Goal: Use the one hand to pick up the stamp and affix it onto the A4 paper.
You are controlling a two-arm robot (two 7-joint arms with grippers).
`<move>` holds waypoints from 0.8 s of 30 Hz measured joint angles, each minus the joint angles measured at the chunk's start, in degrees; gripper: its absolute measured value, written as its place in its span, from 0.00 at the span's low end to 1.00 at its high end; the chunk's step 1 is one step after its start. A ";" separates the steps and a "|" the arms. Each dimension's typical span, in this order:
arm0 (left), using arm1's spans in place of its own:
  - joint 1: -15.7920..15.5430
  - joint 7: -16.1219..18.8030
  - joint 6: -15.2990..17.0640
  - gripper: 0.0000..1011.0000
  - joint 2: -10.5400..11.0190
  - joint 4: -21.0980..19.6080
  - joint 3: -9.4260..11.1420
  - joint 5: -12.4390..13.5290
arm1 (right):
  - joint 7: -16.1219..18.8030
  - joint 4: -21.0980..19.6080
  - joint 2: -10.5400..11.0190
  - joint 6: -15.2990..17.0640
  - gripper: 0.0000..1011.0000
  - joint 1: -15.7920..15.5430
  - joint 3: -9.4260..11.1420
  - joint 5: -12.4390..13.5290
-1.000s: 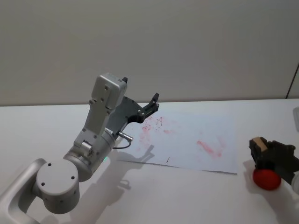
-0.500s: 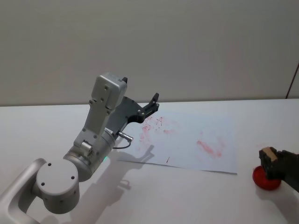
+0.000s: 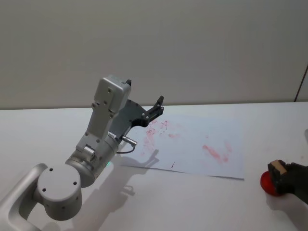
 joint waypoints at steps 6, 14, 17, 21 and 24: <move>0.00 0.00 0.00 0.99 0.00 0.00 0.00 0.00 | 0.69 0.78 -0.27 0.24 0.22 0.58 -0.25 -1.05; 0.00 0.00 0.00 0.99 0.00 0.00 0.00 0.00 | 1.29 1.78 -0.63 0.28 0.22 1.49 -0.48 -2.36; 0.00 0.00 0.00 0.99 0.00 0.00 0.00 0.00 | 1.43 2.04 -0.72 0.25 0.22 1.70 -0.51 -2.74; 0.00 0.00 0.00 0.99 0.00 0.00 0.00 0.00 | 1.55 2.30 -0.82 0.20 0.22 1.92 -0.54 -3.07; 0.00 0.00 0.00 0.99 0.00 0.00 0.00 0.00 | 1.62 2.43 -0.87 0.15 0.24 2.02 -0.56 -3.28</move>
